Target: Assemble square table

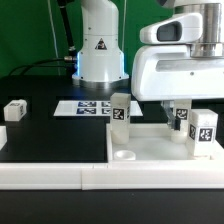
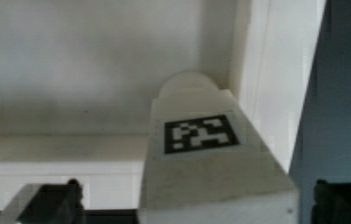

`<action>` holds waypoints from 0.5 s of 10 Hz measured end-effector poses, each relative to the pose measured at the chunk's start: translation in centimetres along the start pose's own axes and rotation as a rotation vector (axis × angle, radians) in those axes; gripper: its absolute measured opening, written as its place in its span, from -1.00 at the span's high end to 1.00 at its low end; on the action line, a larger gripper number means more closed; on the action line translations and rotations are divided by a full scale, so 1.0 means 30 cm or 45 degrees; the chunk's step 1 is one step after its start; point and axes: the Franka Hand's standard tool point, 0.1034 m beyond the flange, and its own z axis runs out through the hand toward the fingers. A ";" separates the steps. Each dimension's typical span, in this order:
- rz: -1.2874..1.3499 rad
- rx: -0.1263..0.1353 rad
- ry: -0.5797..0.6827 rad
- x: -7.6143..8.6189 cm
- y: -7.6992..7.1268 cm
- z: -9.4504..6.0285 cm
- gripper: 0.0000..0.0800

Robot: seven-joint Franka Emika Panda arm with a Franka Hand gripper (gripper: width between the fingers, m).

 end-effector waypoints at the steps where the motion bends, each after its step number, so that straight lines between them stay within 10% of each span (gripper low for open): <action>1: -0.004 -0.001 -0.001 0.000 0.001 0.001 -0.34; 5: 0.289 0.007 -0.003 -0.002 -0.002 0.003 0.28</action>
Offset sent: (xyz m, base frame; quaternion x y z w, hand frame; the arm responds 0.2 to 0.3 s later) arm 0.0000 0.0000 0.0000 0.0000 0.0000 0.1938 0.9810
